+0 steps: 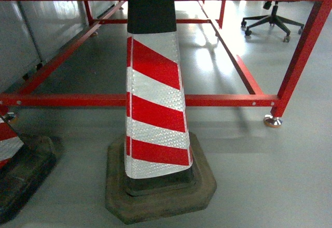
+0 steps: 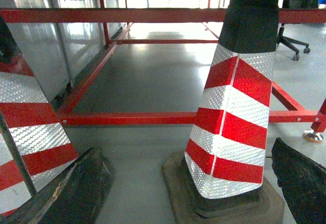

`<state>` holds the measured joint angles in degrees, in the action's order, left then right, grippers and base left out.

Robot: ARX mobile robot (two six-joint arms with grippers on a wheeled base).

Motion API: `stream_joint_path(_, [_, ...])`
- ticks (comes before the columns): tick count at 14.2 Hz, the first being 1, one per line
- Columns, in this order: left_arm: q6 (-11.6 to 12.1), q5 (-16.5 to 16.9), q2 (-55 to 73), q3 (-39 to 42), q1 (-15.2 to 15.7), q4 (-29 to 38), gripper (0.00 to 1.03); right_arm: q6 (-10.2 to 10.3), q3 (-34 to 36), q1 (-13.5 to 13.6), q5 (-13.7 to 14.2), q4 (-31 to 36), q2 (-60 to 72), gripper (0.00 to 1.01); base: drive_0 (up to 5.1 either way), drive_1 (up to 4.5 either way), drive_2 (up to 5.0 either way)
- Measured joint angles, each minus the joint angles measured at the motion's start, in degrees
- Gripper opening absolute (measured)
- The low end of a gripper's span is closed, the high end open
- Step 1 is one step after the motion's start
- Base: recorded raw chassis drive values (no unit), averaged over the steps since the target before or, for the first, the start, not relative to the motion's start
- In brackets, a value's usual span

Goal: Pick blue part to blue bin on bottom shelf

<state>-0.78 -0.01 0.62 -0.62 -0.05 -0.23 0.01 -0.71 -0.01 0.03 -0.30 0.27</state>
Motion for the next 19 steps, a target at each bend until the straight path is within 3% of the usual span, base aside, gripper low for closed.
stream_joint_path(19, [0.17, -0.07, 0.0, 0.0, 0.0, 0.02, 0.98, -0.04, 0.0, 0.0, -0.07, 0.02, 0.0, 0.98, 0.0, 0.0, 0.0])
